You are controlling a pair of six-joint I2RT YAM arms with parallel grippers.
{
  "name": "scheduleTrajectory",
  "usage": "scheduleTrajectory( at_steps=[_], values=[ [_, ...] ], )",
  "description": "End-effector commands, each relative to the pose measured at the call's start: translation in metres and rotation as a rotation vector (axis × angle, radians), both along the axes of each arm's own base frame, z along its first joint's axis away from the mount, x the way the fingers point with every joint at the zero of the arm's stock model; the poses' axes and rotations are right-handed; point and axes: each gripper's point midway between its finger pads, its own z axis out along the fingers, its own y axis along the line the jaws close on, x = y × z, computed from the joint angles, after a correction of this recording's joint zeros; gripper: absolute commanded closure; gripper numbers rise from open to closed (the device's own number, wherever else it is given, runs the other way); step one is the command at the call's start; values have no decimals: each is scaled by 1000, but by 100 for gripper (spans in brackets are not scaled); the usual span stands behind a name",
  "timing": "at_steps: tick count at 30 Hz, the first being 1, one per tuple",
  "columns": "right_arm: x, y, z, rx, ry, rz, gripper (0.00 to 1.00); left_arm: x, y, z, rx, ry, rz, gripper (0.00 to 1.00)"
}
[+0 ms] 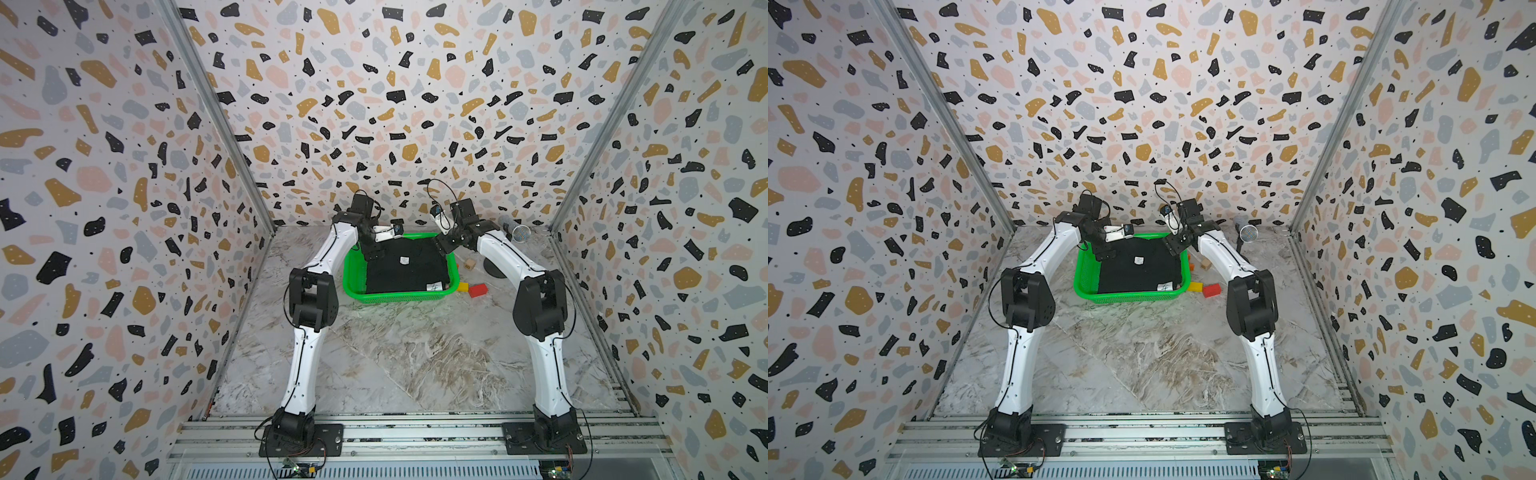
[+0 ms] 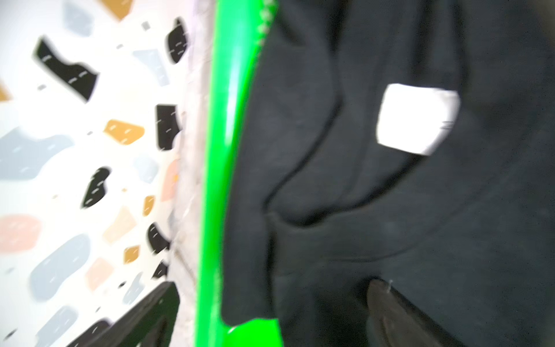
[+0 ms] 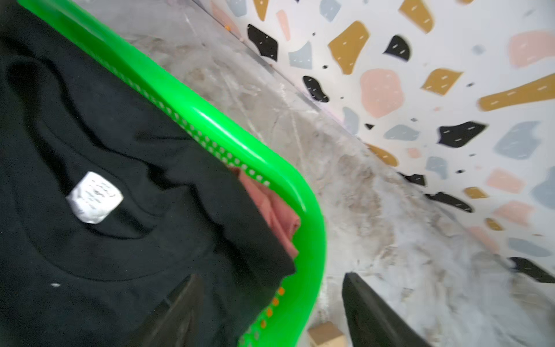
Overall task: Put the folded t-shirts into the basket
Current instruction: Place the T-shirt in the bin, then reset both arms
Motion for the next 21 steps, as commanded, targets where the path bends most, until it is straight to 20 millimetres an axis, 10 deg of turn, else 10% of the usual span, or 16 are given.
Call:
scheduleTrajectory(
  at_steps=[1, 10, 16, 21],
  values=[
    [0, -18, 85, 66, -141, -122, 5, 23, 13, 71, -57, -172, 197, 0],
    [-62, -38, 193, 318, -348, -173, 0, -9, 69, 177, -258, -288, 686, 0],
    [-123, -90, 219, 344, -490, -312, 0, -71, 105, 171, -407, -111, 936, 0],
    [-180, -131, 192, 227, -586, -343, 0, -123, 135, 130, -580, -47, 1007, 0]
  ],
)
